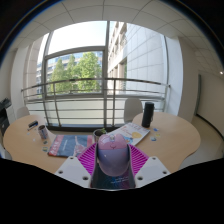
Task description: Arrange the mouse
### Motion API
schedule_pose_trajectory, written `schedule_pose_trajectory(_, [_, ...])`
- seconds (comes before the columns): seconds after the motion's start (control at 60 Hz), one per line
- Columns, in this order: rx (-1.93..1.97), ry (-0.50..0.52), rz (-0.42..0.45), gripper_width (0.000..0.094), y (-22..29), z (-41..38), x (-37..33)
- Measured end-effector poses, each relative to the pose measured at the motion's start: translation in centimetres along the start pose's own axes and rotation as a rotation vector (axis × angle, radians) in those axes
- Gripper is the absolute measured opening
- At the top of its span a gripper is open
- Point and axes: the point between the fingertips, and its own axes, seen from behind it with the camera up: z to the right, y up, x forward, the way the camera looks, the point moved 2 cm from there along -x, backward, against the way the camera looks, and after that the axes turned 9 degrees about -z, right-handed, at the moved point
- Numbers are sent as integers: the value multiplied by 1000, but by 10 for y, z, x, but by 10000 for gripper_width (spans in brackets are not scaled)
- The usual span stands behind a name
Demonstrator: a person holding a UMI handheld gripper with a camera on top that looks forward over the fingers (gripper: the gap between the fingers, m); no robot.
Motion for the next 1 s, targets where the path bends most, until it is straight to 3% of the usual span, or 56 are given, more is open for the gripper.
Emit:
schedule_pose_trajectory(0.033, [4,-10,-53,425,-7,19,19])
schedule_pose_trajectory(0.117, [6,-10,-195,427,-94,56,79])
schedule_pose_trajectory(0.15, [2,5,-242,429,-103,67,82])
schedule_pose_trajectory(0.217, [-4,17,-309,437,-135,83,98])
schedule_pose_trajectory(0.333, [2,71,-358,553,-169,86,115])
schedule_pose_trajectory(0.417, [-1,84,-353,629,-170,88,115])
schedule_pose_trajectory(0.5, [-22,73,-341,856,-163,91,103])
schedule_pose_trajectory(0.75, [-44,80,-258,838,-118,94,-4])
schedule_pose_trajectory(1.0, [-72,46,-186,846,-107,105,-145])
